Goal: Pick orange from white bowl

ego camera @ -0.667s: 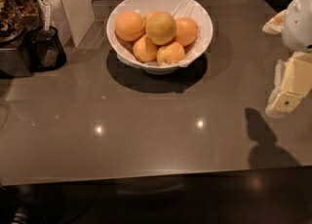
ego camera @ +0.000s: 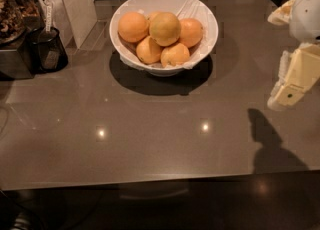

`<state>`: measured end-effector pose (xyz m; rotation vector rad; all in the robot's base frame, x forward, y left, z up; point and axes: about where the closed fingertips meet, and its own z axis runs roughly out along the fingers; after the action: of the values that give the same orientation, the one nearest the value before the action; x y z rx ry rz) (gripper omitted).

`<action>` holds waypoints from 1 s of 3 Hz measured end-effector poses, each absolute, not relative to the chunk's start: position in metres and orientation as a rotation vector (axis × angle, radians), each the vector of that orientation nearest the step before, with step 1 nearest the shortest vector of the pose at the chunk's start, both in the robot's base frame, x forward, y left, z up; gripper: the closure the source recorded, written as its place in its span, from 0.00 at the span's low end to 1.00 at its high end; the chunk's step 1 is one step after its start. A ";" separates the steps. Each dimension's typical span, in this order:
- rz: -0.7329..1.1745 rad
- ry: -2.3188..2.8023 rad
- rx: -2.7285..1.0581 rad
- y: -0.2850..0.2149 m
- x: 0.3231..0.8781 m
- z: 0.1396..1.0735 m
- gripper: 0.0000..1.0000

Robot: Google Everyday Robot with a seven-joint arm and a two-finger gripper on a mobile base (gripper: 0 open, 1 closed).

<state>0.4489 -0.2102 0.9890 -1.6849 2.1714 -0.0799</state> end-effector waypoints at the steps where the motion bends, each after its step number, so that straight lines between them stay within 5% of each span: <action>1: -0.045 2.033 -1.651 -0.193 0.469 1.019 0.00; 3: -0.008 1.860 -1.648 -0.161 0.497 1.064 0.00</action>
Offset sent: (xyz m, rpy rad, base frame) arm 0.0855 0.0900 0.1151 0.2880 -0.2699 0.2566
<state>0.4969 -0.1609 1.0642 -1.6484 1.8597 -0.0082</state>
